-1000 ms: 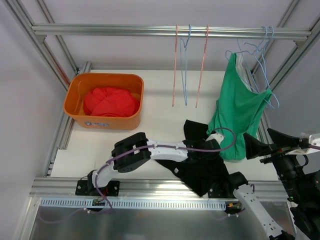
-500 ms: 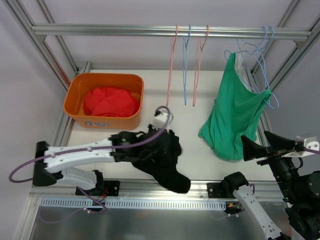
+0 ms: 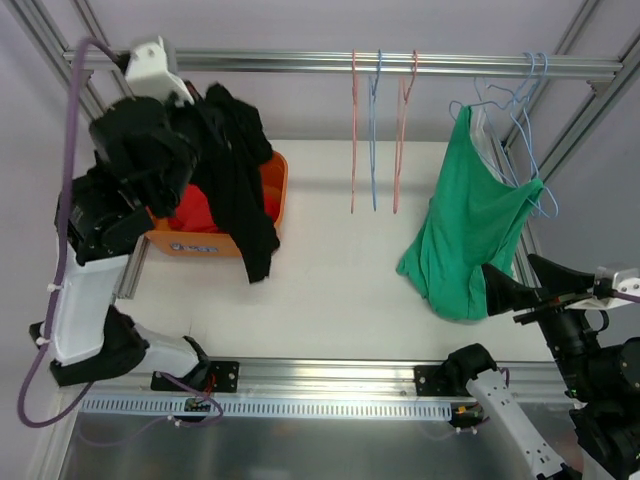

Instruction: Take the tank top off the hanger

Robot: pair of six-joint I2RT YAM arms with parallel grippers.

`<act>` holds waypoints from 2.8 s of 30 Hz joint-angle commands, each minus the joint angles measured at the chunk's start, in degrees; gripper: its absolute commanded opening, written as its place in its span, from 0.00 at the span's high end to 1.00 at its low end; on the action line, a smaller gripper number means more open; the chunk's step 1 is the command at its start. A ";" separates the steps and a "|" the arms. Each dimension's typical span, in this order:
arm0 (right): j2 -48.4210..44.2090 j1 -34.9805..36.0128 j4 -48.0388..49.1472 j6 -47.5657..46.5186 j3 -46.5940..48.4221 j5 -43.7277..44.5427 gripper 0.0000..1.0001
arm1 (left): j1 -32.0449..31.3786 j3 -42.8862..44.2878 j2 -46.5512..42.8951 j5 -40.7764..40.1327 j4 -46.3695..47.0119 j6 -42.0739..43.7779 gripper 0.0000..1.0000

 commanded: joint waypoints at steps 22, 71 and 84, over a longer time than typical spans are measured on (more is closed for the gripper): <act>4.28 -0.05 5.85 -0.79 -7.35 -2.70 0.01 | 35.68 -25.98 2.92 16.48 24.12 -7.79 1.00; 66.16 -24.83 -2.41 -22.86 39.93 -11.49 0.65 | 30.49 -72.51 -51.76 64.73 9.19 2.22 0.01; 62.03 -24.22 4.52 -17.49 34.06 -3.14 0.55 | 30.49 -72.95 -50.09 64.55 9.37 1.86 0.01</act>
